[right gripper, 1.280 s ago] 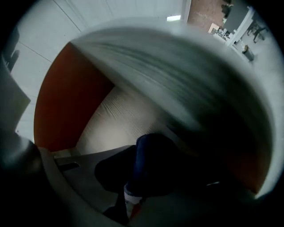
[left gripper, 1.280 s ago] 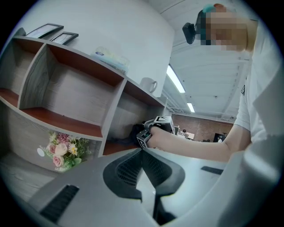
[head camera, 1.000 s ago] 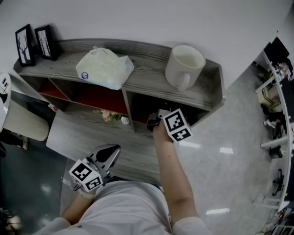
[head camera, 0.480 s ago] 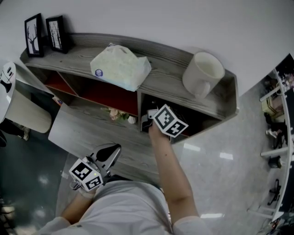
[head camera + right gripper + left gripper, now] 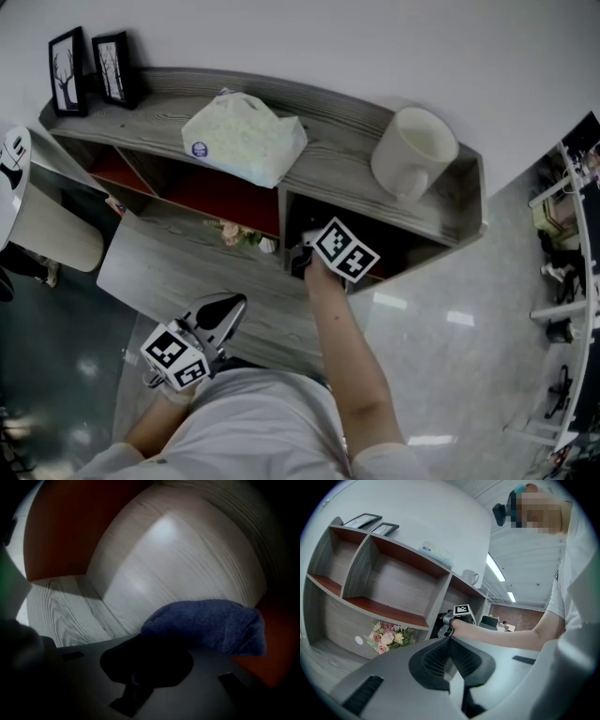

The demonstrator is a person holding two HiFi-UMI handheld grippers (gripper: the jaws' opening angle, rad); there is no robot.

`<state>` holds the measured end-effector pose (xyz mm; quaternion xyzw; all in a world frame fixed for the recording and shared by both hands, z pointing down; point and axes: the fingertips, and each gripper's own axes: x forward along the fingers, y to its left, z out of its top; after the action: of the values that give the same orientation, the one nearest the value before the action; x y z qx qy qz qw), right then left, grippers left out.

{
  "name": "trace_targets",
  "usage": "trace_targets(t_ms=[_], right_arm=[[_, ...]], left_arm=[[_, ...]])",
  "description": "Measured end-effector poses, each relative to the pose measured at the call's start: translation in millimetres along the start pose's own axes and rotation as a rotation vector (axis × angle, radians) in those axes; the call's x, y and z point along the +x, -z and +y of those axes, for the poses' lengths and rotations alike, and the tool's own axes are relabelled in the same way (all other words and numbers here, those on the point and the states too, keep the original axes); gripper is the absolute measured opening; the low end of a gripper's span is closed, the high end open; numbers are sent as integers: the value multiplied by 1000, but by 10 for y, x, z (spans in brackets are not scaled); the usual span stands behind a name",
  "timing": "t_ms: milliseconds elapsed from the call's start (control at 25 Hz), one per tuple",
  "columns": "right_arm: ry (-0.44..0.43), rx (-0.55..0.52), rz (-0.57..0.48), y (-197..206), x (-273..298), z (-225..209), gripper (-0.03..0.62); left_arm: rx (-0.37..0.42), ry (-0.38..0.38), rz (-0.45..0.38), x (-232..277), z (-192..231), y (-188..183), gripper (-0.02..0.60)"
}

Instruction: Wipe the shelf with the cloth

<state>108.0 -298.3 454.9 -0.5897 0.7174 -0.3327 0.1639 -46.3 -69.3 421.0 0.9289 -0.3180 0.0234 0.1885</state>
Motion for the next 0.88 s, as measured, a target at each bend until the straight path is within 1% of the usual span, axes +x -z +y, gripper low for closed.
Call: trace_targets(t_ms=[160,320,480,680,800,880], right_arm=[[54,53,-59,-165,-159,-204,54],[141,94,-152,-399,-402,-507,54],[205,114,-226,-606,-601,-748,54],[268,110,-292,-780,-771,-897,54],[282,107,-335,-879,-846,-904,54],[264,96,-361,-938,-885,-838,54]], left_arm=[[5,12,1,41,-16,-18,15],[10,29,4,83,-34,-24,15],[16,48,9,136,-65,-21,15],[28,72,13,194,-119,-37,15],[32,78,14,200,-139,-41,15],[33,79,14,200,-149,-45,15]])
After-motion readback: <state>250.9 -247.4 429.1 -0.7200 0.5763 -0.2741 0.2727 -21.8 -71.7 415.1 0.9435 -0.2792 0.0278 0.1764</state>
